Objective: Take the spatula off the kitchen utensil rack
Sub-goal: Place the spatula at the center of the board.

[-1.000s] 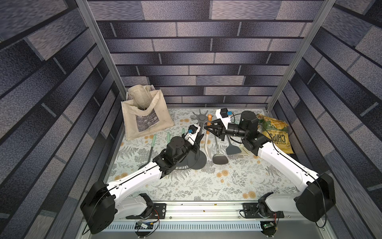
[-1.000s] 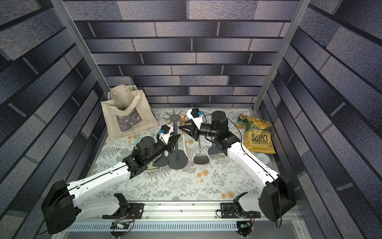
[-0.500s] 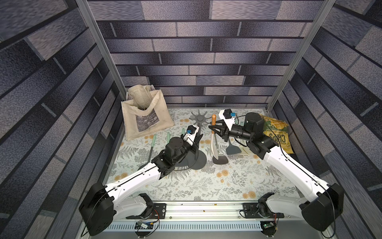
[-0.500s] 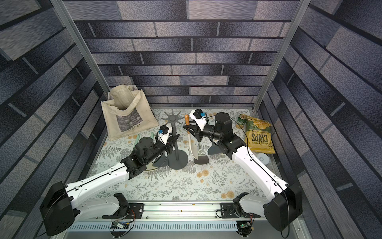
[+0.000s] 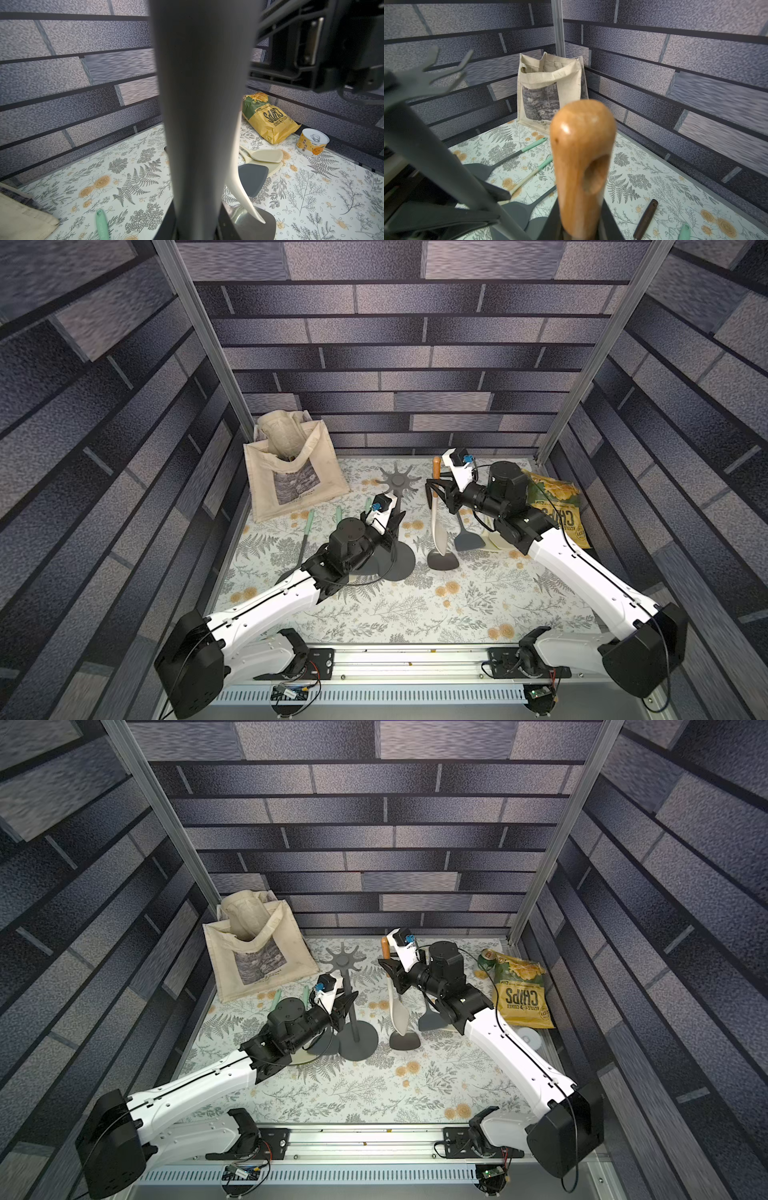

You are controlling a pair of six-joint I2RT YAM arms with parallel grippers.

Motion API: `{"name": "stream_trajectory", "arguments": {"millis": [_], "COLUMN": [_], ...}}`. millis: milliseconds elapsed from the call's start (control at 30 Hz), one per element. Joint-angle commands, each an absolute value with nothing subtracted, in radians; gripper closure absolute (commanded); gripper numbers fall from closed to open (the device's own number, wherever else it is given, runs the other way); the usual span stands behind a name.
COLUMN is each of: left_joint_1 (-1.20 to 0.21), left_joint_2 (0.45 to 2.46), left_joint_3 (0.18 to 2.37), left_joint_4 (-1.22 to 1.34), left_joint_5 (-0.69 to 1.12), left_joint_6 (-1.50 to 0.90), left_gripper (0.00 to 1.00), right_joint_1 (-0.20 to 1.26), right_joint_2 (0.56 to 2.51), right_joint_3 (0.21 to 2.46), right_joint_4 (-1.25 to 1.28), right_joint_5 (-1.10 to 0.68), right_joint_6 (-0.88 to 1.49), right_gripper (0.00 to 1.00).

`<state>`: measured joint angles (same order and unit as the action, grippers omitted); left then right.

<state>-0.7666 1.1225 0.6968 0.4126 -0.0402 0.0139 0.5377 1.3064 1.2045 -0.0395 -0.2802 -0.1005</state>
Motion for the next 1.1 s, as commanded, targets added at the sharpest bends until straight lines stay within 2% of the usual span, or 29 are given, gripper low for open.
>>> {"name": "stream_trajectory", "arguments": {"millis": [0, 200, 600, 767, 1067], "left_joint_1": [-0.754, -0.755, -0.765, -0.771, -0.78], "left_joint_2": [1.116, 1.109, 1.118, 1.119, 1.125], "left_joint_3": [0.657, 0.656, 0.664, 0.664, 0.66], "left_joint_4": [0.316, 0.323, 0.334, 0.331, 0.332], "left_joint_5": [-0.069, -0.068, -0.063, -0.069, -0.078], "left_joint_6": [0.023, 0.018, 0.017, 0.019, 0.018], "left_gripper": [0.85, 0.85, 0.85, 0.85, 0.8], "right_joint_1": [0.545, 0.543, 0.534, 0.531, 0.529], "right_joint_2": [1.393, 1.632, 2.078, 2.195, 2.331], "right_joint_3": [1.348, 1.689, 2.255, 2.367, 2.407], "right_joint_4": [-0.111, -0.382, -0.698, -0.726, -0.691], "right_joint_5": [-0.172, -0.027, 0.006, 0.011, 0.034], "right_joint_6": [-0.019, 0.055, 0.119, 0.153, 0.162], "right_gripper": [1.0, 1.0, 1.0, 1.0, 1.0]}}
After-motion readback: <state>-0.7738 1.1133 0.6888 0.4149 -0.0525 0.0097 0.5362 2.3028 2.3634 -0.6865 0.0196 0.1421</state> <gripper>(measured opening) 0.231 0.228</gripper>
